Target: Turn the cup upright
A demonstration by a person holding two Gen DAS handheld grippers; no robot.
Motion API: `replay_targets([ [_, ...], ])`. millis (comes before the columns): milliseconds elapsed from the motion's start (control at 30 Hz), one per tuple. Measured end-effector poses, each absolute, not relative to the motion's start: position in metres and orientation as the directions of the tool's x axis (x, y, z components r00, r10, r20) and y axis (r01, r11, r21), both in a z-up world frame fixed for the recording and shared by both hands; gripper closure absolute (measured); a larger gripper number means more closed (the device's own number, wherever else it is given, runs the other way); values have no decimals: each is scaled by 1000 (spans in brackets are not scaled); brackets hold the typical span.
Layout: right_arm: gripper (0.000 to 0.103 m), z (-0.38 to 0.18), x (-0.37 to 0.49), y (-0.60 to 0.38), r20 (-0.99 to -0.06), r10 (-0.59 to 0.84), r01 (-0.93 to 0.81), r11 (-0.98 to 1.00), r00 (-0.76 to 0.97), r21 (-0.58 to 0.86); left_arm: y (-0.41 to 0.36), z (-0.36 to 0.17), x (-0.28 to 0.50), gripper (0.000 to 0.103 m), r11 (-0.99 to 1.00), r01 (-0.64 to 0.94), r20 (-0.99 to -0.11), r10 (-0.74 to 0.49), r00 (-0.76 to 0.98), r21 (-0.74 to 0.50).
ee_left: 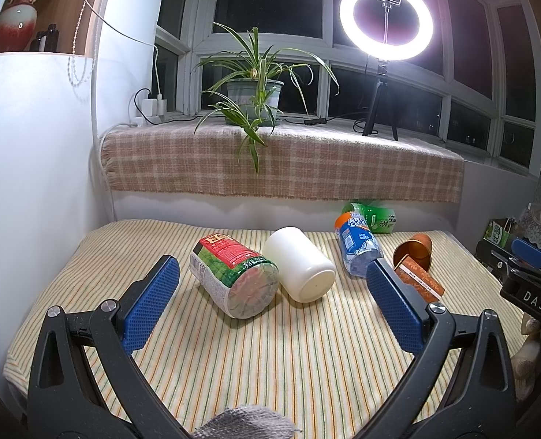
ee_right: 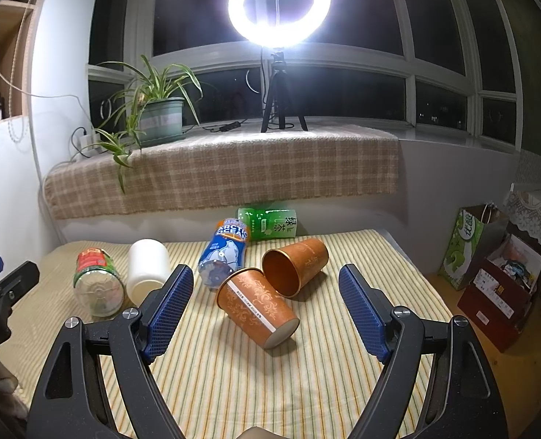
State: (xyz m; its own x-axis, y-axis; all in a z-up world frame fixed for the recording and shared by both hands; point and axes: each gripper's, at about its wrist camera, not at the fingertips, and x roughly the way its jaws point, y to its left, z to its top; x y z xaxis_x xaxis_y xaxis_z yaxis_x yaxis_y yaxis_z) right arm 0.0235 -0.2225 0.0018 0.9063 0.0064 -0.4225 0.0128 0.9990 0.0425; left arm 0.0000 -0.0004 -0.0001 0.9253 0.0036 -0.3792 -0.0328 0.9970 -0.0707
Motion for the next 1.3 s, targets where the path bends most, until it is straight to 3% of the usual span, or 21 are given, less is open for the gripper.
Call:
replay_targets([
  [700, 21, 5, 68, -211, -507, 83, -57, 996, 858, 66, 8, -6, 6, 0, 998, -23, -393, -2, 920, -57],
  [1300, 21, -17, 226, -203, -775, 221, -68, 972, 593, 226, 74, -28, -16, 0, 988, -121, -510, 54, 858, -98],
])
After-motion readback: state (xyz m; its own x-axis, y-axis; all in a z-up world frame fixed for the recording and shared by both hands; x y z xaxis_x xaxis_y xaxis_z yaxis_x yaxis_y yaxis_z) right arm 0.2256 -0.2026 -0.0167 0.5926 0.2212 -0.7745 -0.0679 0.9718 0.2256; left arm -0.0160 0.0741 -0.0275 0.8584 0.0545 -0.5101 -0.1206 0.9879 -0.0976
